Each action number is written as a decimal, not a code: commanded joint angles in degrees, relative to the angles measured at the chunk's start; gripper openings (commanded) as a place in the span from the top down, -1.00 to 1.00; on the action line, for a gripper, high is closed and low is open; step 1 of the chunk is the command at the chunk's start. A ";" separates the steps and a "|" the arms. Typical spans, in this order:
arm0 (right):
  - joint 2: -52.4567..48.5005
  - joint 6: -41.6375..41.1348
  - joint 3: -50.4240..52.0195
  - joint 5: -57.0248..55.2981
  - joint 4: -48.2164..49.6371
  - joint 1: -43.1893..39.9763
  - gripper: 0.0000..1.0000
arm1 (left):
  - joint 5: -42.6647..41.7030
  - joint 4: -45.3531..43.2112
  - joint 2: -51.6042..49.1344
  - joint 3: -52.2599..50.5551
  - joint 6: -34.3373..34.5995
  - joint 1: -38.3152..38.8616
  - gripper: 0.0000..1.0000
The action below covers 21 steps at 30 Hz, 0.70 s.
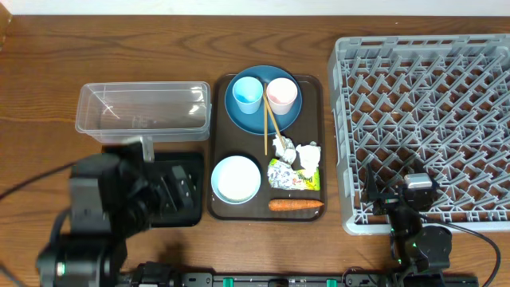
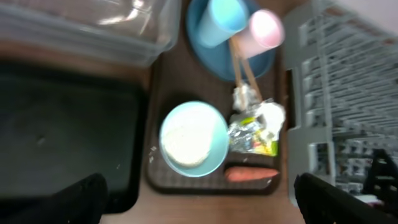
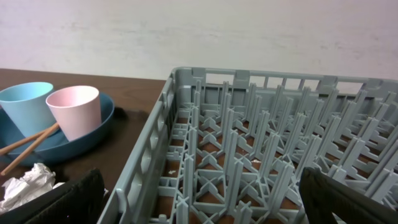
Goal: Sort waste into correct bins and load items into the dishwasher rack
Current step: 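Reach the left gripper to the light-blue rice bowl and grasp its rim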
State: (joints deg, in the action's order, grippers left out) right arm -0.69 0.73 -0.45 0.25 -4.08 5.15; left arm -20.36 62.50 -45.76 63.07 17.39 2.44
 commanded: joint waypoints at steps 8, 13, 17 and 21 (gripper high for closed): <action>0.35 1.07 0.15 0.17 -0.20 -0.48 -0.99 | 12.15 1.55 -11.30 2.60 3.30 12.81 -0.96; 0.35 1.07 0.15 0.20 -0.17 -0.48 -0.98 | 15.08 -1.88 -17.79 2.58 4.37 25.03 -0.96; 0.35 1.07 0.15 0.17 -0.20 -0.48 -0.99 | 15.06 -5.25 -22.77 2.58 4.13 31.19 -0.96; 0.35 1.07 0.15 0.17 -0.20 -0.48 -0.99 | 14.82 -6.29 -25.64 2.58 4.46 33.88 -0.88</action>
State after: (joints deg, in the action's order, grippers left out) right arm -0.69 0.73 -0.45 0.25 -4.08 5.15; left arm -6.85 56.34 -70.43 64.45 21.37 34.98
